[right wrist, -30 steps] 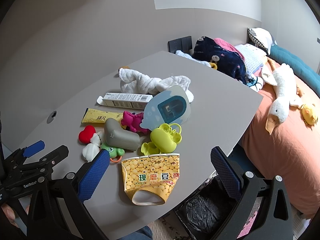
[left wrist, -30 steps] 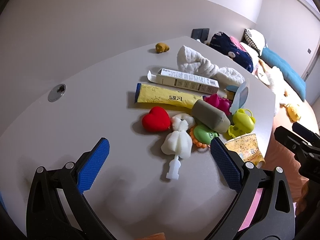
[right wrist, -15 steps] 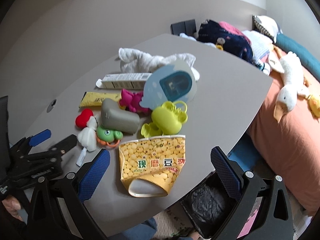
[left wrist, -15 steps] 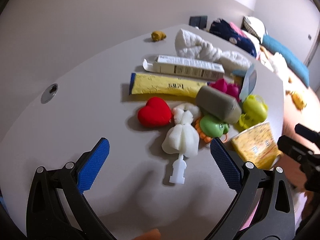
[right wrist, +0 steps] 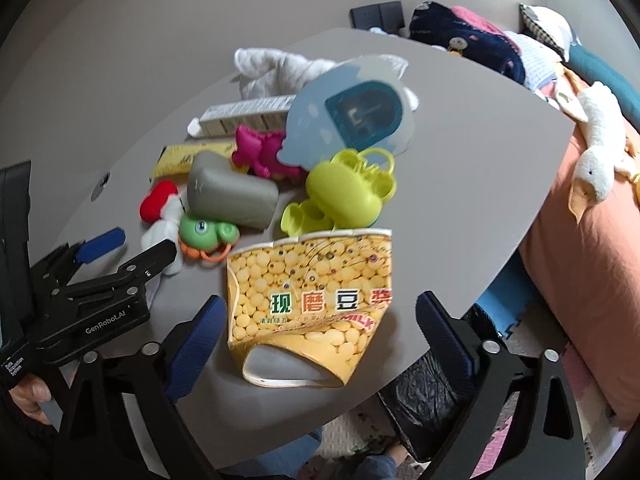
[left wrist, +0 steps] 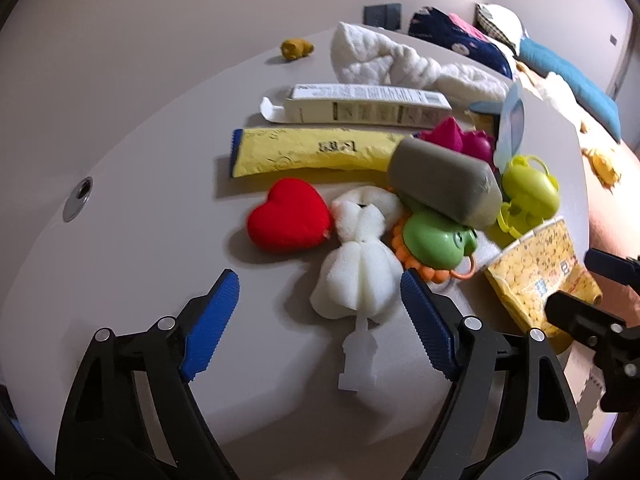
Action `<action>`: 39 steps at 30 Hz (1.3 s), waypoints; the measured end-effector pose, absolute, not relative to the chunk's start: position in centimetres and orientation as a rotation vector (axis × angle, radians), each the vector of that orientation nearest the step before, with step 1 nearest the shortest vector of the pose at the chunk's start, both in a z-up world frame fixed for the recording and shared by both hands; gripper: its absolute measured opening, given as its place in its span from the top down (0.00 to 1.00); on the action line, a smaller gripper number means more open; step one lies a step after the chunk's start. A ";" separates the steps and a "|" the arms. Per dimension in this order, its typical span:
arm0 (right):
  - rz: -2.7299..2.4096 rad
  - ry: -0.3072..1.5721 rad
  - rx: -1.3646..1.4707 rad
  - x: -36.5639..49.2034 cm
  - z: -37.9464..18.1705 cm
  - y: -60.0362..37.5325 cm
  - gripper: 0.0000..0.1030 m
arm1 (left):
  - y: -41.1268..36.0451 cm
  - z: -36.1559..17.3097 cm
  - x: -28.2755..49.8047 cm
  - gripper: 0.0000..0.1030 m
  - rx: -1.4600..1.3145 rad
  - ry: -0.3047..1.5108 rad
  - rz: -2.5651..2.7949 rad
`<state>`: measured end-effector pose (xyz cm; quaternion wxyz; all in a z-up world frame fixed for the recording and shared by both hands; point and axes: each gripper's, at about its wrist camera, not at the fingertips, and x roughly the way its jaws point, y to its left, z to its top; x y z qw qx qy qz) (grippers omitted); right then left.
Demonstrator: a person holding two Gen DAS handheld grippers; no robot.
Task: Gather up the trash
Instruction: 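Grasp the yellow snack bag with the right tool while the left tool grasps the white foam toy, then carry the snack bag and foam toy over the bin and release both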
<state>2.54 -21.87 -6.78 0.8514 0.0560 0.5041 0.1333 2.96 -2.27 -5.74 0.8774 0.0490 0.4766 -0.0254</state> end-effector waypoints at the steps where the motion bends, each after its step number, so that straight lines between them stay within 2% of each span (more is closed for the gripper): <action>1: 0.286 1.070 0.110 2.6 -7.0 -21.7 0.11 | -2.4 -5.9 2.9 0.24 0.107 0.994 -0.058; 5: 0.289 1.075 0.057 2.5 -7.4 -20.9 0.22 | -2.5 -6.2 3.0 0.32 0.108 0.995 -0.075; 6: 0.294 1.069 0.045 2.5 -7.4 -20.7 0.29 | -2.5 -6.3 3.0 0.34 0.105 0.996 -0.086; 8: 0.305 1.059 0.032 2.5 -7.3 -20.5 0.40 | -2.6 -6.4 2.9 0.45 0.097 1.000 -0.110; 13: 0.331 1.058 0.062 2.7 -7.3 -21.0 0.42 | -2.9 -6.4 2.7 0.66 0.062 0.997 -0.173; 16: 0.354 1.065 0.105 2.8 -7.3 -21.4 0.43 | -2.7 -6.3 2.5 0.72 0.034 0.993 -0.186; 29: 0.379 0.973 0.164 1.7 -4.0 -22.5 0.43 | -2.0 -2.6 1.0 0.75 0.023 0.893 -0.179; 39: 0.326 0.920 0.204 0.0 -2.0 -26.2 0.43 | -5.4 -0.3 0.1 0.75 0.056 0.843 -0.233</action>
